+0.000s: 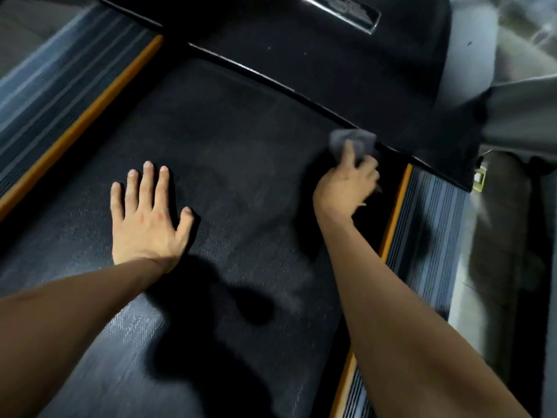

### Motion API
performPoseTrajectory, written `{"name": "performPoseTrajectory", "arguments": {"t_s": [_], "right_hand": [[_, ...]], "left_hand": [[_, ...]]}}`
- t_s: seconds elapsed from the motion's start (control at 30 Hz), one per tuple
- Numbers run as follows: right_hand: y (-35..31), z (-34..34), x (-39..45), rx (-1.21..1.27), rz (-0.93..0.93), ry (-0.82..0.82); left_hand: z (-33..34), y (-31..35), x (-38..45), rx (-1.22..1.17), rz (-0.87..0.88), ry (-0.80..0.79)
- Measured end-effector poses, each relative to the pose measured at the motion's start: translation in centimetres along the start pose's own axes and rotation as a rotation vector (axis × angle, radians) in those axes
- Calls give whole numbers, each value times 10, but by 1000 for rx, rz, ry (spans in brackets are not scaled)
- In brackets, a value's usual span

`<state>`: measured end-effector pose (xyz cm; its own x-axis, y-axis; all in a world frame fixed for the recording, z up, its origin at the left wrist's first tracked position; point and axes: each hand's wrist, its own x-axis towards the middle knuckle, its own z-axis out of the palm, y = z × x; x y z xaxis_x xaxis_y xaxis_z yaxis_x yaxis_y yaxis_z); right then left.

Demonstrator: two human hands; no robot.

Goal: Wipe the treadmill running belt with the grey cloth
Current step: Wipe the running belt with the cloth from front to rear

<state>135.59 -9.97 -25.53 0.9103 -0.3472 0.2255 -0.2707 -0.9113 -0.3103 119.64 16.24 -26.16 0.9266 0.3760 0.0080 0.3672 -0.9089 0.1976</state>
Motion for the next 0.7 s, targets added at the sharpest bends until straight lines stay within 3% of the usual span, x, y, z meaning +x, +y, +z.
{"name": "performPoseTrajectory", "arguments": {"t_s": [0.1, 0.17, 0.23, 0.27, 0.33, 0.43, 0.5, 0.63, 0.7], "right_hand": [[-68, 3, -51, 95, -274, -136], [-115, 2, -98, 85, -623, -185], [-134, -3, -115, 97, -846, -304], [-127, -1, -109, 68, -925, -263], [-87, -2, -82, 48, -830, -163], [4, -11, -20, 162, -233, -65], [45, -21, 1, 64, -59, -4], [24, -10, -1, -30, 123, 77], [-13, -2, -14, 2, 10, 12]], "left_hand": [[-1, -1, -3, 1, 1, -5], [-3, -1, -3, 3, 6, 2], [-3, -2, -1, 1, 13, 1], [-3, -3, 0, 3, 17, -3], [-3, -2, -1, -1, 14, -9], [-3, -2, -2, 2, 4, -7], [-2, -2, -2, 4, 7, -7], [-2, 0, -3, 6, 2, -8], [-1, 0, -1, 6, 2, -7]]}}
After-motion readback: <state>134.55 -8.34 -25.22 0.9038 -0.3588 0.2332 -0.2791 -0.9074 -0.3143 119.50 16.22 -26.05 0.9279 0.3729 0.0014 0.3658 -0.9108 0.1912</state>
